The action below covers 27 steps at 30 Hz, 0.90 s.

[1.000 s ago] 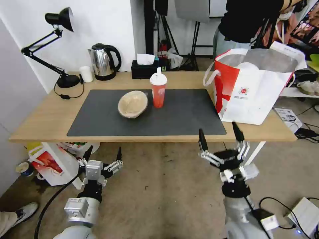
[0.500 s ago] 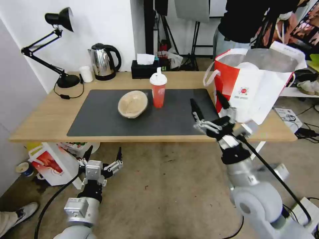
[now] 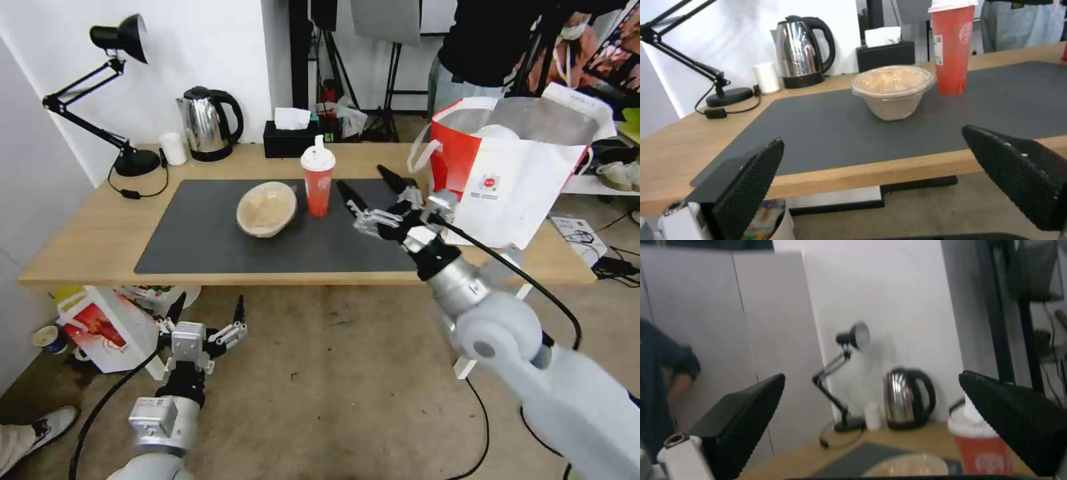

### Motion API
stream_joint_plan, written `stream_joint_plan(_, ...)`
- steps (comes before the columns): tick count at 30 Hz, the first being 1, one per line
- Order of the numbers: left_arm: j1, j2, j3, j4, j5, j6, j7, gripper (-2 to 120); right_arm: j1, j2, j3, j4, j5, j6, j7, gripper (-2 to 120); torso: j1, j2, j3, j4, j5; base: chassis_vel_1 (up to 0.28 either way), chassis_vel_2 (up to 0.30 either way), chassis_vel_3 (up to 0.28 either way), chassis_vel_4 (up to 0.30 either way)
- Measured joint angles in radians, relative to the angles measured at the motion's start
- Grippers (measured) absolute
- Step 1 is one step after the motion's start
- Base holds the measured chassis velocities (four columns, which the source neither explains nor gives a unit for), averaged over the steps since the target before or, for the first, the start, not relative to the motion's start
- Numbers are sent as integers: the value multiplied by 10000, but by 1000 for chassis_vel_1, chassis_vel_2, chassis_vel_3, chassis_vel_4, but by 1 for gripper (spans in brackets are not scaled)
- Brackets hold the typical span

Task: Pick up the trash from the table and place it into the takeout bag.

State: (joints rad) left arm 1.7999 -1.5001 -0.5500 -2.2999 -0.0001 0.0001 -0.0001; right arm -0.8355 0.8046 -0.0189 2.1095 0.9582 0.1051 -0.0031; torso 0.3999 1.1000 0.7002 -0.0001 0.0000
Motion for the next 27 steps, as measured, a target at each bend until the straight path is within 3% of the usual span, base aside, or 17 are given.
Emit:
stream_joint_plan(7, 0, 1, 0, 0, 0, 0, 1, 100, 1302, 161, -1228, -760, -101, -536, 679, 100, 0, 0, 0, 1, -1, 0, 0, 0, 0)
stream_joint_plan(27, 0, 1, 0, 0, 0, 0, 1, 100, 2512, 20, -2063, -1567, -163, -1447, 1533, 100, 1, 0, -2, 1, 0, 0, 0, 0, 0)
